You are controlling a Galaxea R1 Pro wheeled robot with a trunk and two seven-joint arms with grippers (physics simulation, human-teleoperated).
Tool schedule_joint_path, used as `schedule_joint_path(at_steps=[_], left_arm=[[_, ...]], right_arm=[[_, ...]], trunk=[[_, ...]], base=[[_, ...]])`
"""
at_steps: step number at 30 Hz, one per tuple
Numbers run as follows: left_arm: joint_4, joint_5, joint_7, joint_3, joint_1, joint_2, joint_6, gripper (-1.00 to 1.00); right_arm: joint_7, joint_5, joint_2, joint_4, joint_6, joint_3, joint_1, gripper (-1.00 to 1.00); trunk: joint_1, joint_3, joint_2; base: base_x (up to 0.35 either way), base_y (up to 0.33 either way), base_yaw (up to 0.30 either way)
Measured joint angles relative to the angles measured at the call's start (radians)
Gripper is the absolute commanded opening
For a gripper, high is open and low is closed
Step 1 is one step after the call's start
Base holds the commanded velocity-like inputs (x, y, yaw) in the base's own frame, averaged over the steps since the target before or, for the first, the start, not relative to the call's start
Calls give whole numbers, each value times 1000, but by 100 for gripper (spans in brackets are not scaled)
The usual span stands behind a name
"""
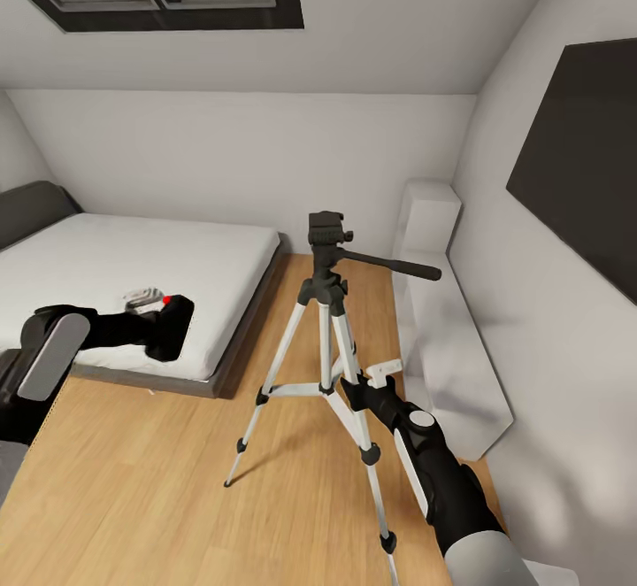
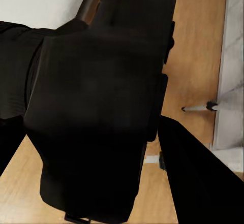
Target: Attach the digital camera to the camera tripod in the bedroom.
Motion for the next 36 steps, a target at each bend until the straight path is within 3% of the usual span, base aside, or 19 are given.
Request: schedule_joint_path(at_steps=[5, 10, 11, 12, 14, 15, 16, 17, 19, 24, 33, 36], left_arm=[[-3, 11, 4, 0, -127, -45, 4, -100], [51, 4, 55, 0, -264, -142, 11, -100], [194, -35, 155, 1, -380, -225, 20, -100], [218, 35, 192, 1, -452, -273, 6, -100], [267, 2, 227, 1, -504, -315, 15, -100], [290, 14, 240, 1, -528, -335, 12, -100], [330, 4, 259, 1, -571, -370, 14, -100], [346, 19, 266, 1, -592, -387, 10, -100], [377, 6, 281, 1, -640, -422, 14, -100], [395, 13, 290, -1, -704, -463, 14, -100], [342, 20, 292, -12, -721, -501, 18, -100], [328, 23, 292, -14, -723, -526, 16, -100]], right_arm=[[0, -3, -2, -1, 1, 1, 0, -100], [0, -2, -2, -2, 1, 2, 0, -100], [0, -3, -3, -3, 1, 3, 0, -100], [1, -1, -4, 2, -5, 2, 0, -100], [1, -1, -4, 1, -4, 1, 0, -100], [2, -2, -5, 3, -7, 1, 0, -100], [2, -2, -5, 1, -4, 0, 0, -100], [3, -3, -6, 4, -7, 0, 0, -100], [4, -4, -7, 0, -4, -1, 0, -100], [4, -4, -7, 2, -6, -1, 0, -100], [4, -1, -6, 2, -6, 1, 1, -100], [5, -1, -6, 1, -6, 1, 1, -100]], trunk=[[0, 0, 0], [0, 0, 0], [0, 0, 1], [0, 0, 0], [0, 0, 0], [0, 0, 0], [0, 0, 0], [0, 0, 0], [0, 0, 0], [0, 0, 0], [0, 0, 0], [0, 0, 0]], base=[[0, 0, 0], [0, 0, 0], [0, 0, 0], [0, 0, 0], [0, 0, 0], [0, 0, 0], [0, 0, 0], [0, 0, 0], [0, 0, 0], [0, 0, 0], [0, 0, 0], [0, 0, 0]])
